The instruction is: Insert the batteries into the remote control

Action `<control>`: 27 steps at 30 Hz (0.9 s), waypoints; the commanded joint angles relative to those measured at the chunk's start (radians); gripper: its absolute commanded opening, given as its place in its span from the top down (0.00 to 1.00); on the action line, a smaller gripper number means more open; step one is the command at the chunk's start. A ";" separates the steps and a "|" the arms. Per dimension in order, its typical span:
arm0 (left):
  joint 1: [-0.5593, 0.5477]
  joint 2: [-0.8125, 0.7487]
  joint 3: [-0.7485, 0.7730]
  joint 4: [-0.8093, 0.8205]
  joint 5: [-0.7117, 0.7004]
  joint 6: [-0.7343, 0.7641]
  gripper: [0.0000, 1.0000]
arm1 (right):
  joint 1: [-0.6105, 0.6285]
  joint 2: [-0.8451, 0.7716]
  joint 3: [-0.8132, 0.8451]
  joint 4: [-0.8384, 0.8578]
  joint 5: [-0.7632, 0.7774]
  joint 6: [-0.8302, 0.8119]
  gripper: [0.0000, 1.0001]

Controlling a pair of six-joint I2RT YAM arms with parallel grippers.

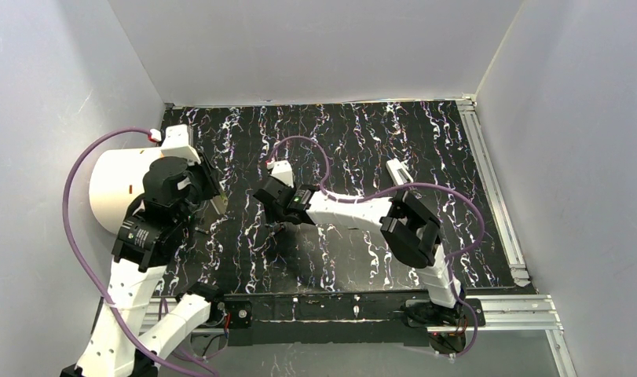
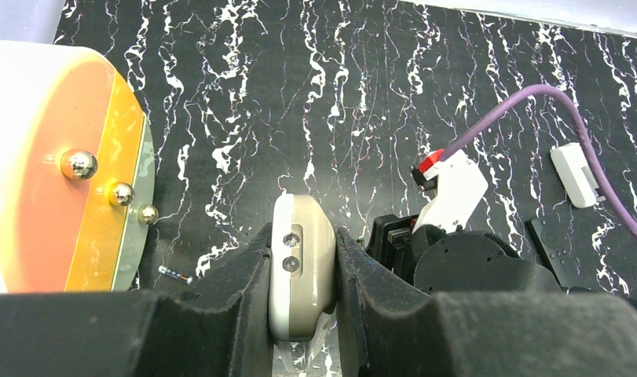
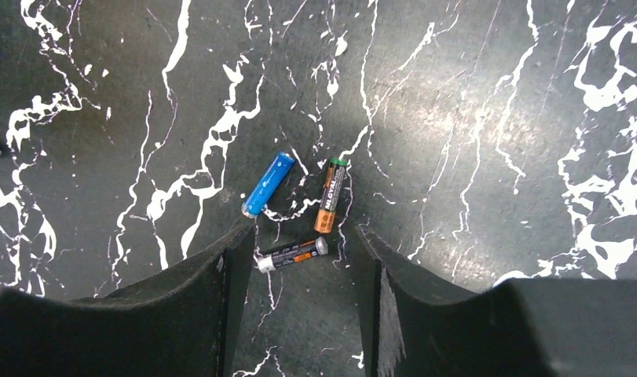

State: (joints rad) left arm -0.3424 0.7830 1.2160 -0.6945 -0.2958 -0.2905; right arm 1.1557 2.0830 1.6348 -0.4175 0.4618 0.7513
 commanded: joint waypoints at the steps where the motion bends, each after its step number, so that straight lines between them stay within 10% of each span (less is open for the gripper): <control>1: 0.001 0.011 -0.009 0.024 -0.019 0.004 1.00 | -0.011 0.050 0.074 -0.077 0.034 -0.067 0.44; 27: 0.001 0.017 -0.039 0.053 -0.019 -0.007 1.00 | -0.012 0.184 0.157 -0.254 0.036 -0.141 0.63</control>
State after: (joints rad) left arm -0.3424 0.8101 1.1851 -0.6739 -0.2909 -0.2920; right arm 1.1454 2.2475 1.7844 -0.6224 0.4973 0.6556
